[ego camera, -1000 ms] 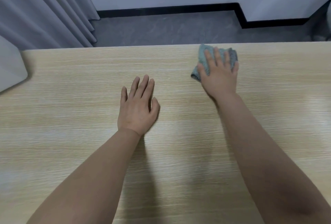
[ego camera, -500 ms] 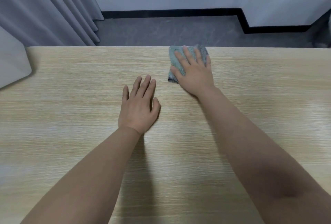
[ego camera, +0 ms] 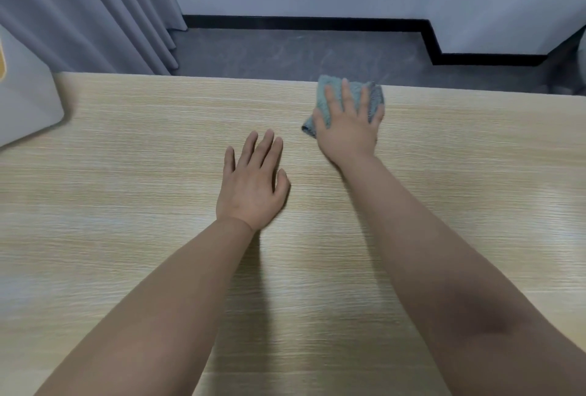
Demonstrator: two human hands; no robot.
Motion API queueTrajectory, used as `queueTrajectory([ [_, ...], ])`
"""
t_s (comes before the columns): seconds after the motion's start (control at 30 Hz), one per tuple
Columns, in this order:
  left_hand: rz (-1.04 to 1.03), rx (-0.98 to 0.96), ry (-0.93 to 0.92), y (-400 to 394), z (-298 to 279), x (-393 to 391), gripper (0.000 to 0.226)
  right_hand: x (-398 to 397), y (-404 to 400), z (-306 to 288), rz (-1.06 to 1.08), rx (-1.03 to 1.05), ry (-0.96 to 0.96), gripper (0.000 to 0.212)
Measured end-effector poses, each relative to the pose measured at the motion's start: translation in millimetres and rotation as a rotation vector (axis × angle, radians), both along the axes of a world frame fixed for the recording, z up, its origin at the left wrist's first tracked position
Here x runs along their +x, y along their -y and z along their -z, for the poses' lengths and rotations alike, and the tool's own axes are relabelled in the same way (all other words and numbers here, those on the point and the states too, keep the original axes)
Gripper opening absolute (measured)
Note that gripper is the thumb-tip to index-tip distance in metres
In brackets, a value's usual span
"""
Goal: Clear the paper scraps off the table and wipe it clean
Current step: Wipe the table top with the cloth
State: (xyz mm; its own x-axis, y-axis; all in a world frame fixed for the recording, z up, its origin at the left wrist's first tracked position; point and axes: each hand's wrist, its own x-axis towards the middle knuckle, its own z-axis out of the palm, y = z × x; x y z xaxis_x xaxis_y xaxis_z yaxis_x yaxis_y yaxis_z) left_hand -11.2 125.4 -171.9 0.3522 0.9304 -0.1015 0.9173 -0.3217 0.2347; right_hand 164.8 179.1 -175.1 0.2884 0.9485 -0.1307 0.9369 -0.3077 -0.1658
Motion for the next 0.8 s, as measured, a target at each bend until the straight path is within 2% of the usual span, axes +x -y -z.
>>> queueTrajectory([
  [0.1,0.000,-0.004,-0.004,0.5,-0.9,0.1,0.062,-13.7,1.4,0.3,-0.111,-0.010,-0.004,0.057],
  [0.2,0.002,-0.003,0.000,0.8,-1.0,0.0,0.061,4.8,3.4,-0.8,-0.150,-0.021,-0.017,0.059],
  [0.43,-0.001,-0.008,0.011,0.7,-0.4,-1.1,0.057,69.2,14.1,0.7,0.091,-0.015,-0.009,0.062],
  [0.57,0.000,-0.009,0.013,0.6,-0.6,-0.7,0.058,55.7,10.2,0.8,0.222,-0.022,0.003,0.060],
  [0.63,0.000,-0.013,0.013,0.5,-0.9,-0.8,0.056,32.5,5.0,0.4,0.176,-0.026,0.017,0.058],
  [0.8,0.000,-0.004,0.015,0.6,-1.5,-0.9,0.058,-8.9,-1.1,0.4,-0.089,-0.009,0.005,0.056],
])
